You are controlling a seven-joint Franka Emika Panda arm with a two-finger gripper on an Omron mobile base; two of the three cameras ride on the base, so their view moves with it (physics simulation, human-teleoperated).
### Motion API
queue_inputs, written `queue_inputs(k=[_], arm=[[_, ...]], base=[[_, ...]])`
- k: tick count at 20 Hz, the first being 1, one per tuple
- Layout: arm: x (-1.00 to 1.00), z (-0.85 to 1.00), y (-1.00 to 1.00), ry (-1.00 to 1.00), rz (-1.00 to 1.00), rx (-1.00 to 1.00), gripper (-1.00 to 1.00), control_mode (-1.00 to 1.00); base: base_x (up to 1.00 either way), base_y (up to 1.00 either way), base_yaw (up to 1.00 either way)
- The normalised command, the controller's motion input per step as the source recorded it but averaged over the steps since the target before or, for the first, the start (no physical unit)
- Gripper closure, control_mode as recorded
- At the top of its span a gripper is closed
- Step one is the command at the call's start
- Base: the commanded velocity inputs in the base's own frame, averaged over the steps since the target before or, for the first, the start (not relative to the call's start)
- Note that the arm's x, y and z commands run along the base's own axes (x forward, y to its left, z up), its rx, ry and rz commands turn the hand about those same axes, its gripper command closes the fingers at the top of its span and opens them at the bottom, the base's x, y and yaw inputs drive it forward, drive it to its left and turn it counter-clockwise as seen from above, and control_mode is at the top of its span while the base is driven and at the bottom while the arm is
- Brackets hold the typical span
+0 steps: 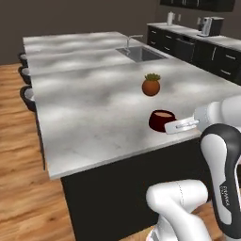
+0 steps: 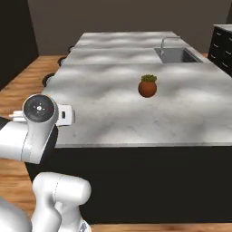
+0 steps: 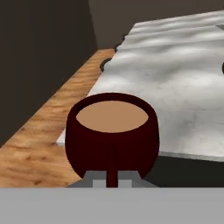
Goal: Pick the cup of tea, navigate to the dining table, and place it on the saucer.
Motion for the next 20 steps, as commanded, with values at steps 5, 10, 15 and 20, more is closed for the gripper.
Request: queue_inputs(k=[5, 10, 15, 20], arm=[[0.00, 0.00, 0.00, 0.00, 0.00, 0.00, 1.00, 1.00], [0.00, 0.00, 0.00, 0.00, 0.00, 0.00, 1.00, 1.00], [0.00, 0.00, 0.00, 0.00, 0.00, 0.00, 1.00, 1.00], [0.00, 0.00, 0.00, 0.00, 0.00, 0.00, 1.00, 1.00]], base=[[-0.36, 0.01, -0.76], [-0.05, 0.00, -0.71], [-0.01, -0.10, -0.58], [0.20, -0.60, -0.17]])
